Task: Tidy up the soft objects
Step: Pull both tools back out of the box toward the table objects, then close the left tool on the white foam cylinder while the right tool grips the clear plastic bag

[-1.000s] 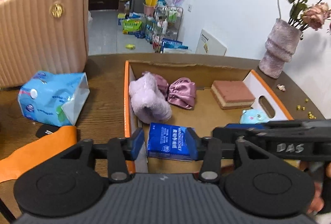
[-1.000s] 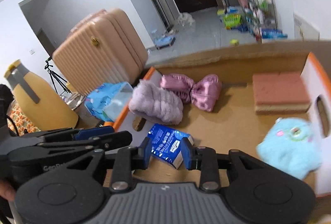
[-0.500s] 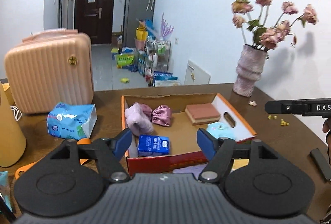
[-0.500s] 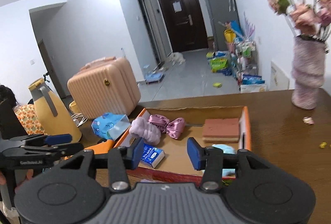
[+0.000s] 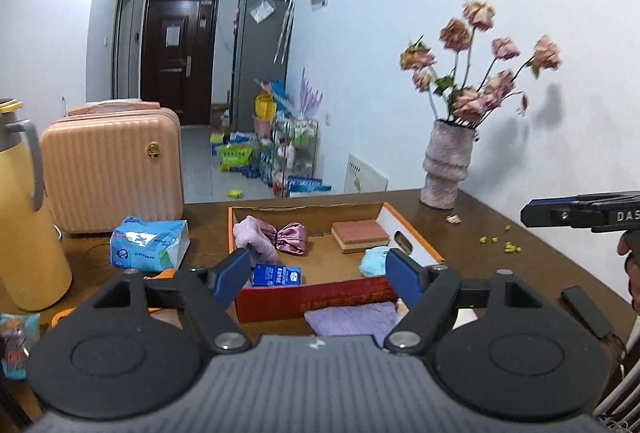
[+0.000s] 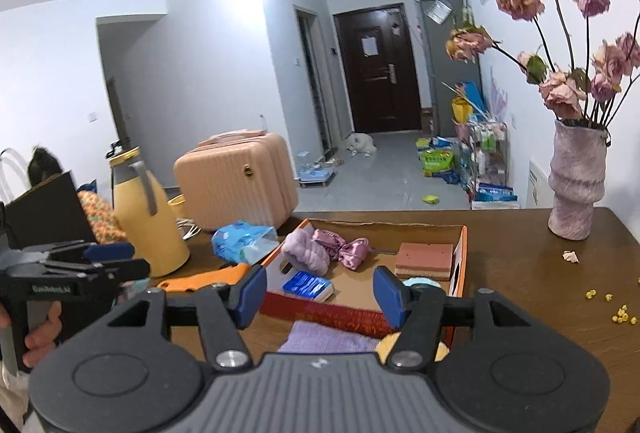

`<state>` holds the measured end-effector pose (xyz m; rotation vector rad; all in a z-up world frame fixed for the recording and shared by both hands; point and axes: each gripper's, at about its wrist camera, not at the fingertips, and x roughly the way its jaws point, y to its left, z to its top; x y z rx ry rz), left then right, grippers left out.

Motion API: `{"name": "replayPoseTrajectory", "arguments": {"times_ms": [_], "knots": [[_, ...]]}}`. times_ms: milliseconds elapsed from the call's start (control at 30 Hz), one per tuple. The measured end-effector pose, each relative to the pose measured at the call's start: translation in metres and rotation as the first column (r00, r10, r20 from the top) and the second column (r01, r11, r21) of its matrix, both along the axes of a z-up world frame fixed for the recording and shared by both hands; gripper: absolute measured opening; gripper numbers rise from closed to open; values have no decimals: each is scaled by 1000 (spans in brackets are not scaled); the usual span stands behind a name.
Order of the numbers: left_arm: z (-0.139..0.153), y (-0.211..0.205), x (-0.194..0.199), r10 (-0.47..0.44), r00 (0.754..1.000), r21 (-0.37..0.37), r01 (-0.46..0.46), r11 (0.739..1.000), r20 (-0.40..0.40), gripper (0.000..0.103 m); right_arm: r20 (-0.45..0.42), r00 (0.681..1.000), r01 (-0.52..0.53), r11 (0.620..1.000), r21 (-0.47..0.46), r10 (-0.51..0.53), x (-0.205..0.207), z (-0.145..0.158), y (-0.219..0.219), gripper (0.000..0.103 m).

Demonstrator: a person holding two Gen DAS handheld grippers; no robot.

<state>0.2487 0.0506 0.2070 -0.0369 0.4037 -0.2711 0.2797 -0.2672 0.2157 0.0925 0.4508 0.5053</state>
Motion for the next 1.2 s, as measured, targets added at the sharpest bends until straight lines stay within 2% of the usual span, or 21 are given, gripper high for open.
{"name": "replayPoseTrajectory", "arguments": {"times_ms": [100,300,367,467,567,700,1200], "knots": [[-12,0,-29,-12,1000,4,12,1000,24,82,25,999,-32,999,-28,32,-25,-8,0,63],[-58,-4,-76,13,1000,8,-13,1000,20,83,45,997,-64,995,-72,68,-75,-48,-3,69],[-76,-5,-89,19,1000,4,-19,1000,7,88,54,997,-47,994,-97,52,-88,-64,-1,73],[-103,-2,-98,58,997,-9,-58,998,-47,88,44,999,-19,992,-124,25,-104,-95,3,76],[-123,1,-97,73,991,-23,-76,997,-116,88,-16,1000,0,996,-94,-2,-109,-125,1,76],[-134,2,-85,109,983,24,-107,994,-150,88,-100,993,53,998,-32,-56,-101,-153,-8,76],[-158,0,-25,133,966,36,-128,991,-221,88,-157,983,91,996,-11,-92,-49,-173,-9,74]]}}
